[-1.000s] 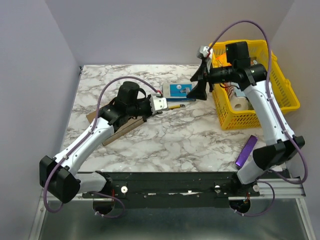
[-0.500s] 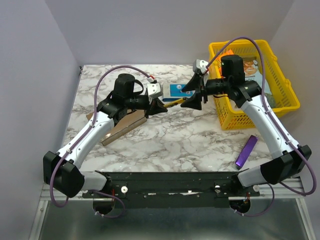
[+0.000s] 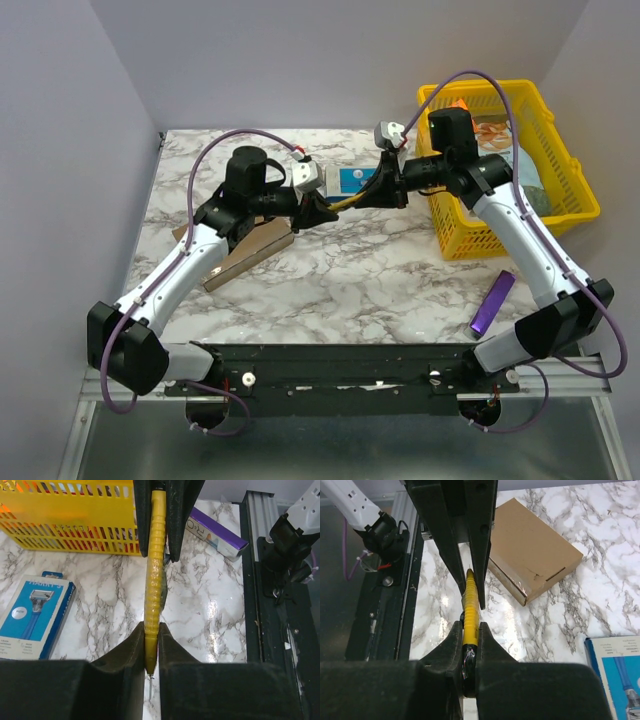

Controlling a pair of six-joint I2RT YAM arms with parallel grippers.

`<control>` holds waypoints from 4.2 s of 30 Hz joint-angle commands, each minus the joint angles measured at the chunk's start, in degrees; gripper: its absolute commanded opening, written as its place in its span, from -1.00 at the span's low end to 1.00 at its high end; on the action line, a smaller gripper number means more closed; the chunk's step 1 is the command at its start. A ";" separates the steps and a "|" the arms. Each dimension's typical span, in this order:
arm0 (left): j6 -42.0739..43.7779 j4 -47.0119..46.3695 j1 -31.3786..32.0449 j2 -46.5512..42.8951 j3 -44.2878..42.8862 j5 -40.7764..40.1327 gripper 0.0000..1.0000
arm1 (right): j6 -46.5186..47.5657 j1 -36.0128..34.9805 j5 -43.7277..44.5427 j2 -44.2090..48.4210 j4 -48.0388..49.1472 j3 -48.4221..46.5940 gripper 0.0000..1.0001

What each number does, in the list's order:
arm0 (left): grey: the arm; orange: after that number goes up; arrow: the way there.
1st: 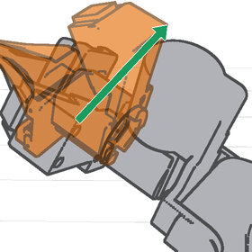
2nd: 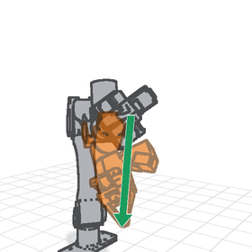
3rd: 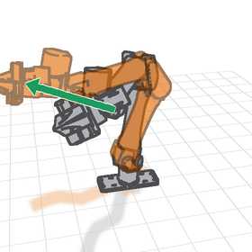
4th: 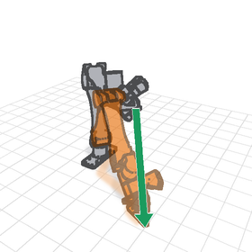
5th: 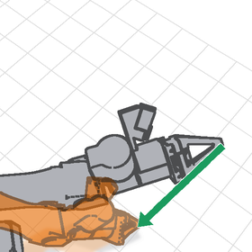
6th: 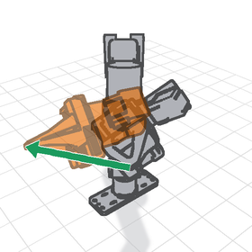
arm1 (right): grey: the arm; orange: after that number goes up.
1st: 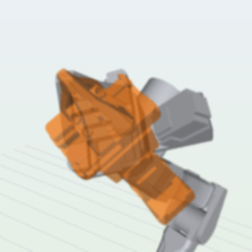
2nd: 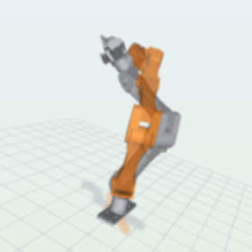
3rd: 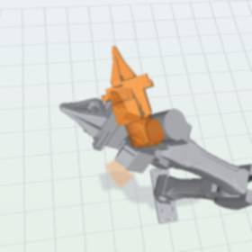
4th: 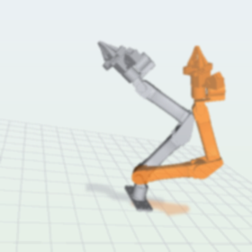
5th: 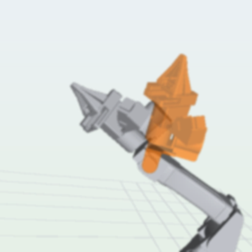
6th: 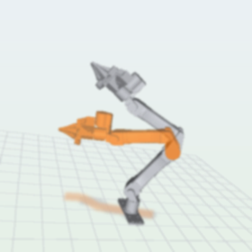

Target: Unpack the express box

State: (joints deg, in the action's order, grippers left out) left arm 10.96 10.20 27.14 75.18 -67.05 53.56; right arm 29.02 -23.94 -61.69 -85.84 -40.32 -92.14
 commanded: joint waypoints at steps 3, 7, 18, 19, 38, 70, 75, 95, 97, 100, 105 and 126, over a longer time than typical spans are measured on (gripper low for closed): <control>3.80 2.89 0.64 1.11 -0.45 -1.78 -0.28 | 9.12 -0.93 3.51 -0.73 -8.19 -4.63 -0.99; 8.36 6.58 1.43 1.90 -0.80 -2.58 -0.38 | 11.23 -2.16 5.35 -0.29 -9.87 -4.81 -0.99; 3.82 0.98 1.52 1.91 0.16 -0.04 -1.00 | -0.68 -3.66 9.93 0.85 -5.13 -4.80 0.00; 2.67 -2.34 1.52 1.73 0.68 0.57 -1.00 | -2.54 -1.39 6.53 0.68 -5.21 -6.02 0.23; -20.45 -33.39 4.59 8.85 3.50 3.57 -1.00 | -7.31 3.11 -1.59 1.12 -5.12 -5.34 0.27; -20.64 -30.36 5.39 10.87 1.57 0.59 -0.54 | -9.14 2.76 0.51 1.38 -3.64 -3.40 -0.99; -11.70 -12.79 -2.77 7.71 -4.39 -5.72 0.03 | -15.12 2.85 16.32 2.43 1.46 -4.62 -0.99; 31.13 34.97 -34.33 2.16 -2.39 -48.11 -1.00 | -24.25 2.94 31.93 2.35 6.38 -0.68 -0.99; 31.05 36.20 -37.41 3.65 -1.33 -50.12 -1.00 | -26.11 2.94 35.92 2.43 7.09 -0.67 -0.99; 31.92 40.40 -39.61 6.37 -1.95 -52.33 -1.00 | -21.74 2.94 31.73 3.49 6.57 -0.06 -0.99; 40.53 39.99 -40.49 4.72 6.46 -53.92 -1.00 | -22.86 2.94 30.04 4.63 7.18 1.08 -0.99; 44.83 39.34 -2.89 2.96 7.50 -23.89 -0.94 | -23.66 2.94 35.32 2.35 8.59 0.47 -0.99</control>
State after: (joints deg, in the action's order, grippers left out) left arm 53.56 42.87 19.90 76.82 -49.82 14.20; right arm 5.89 -20.93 -26.98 -82.74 -33.43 -91.70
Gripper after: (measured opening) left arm 0.009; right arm 0.188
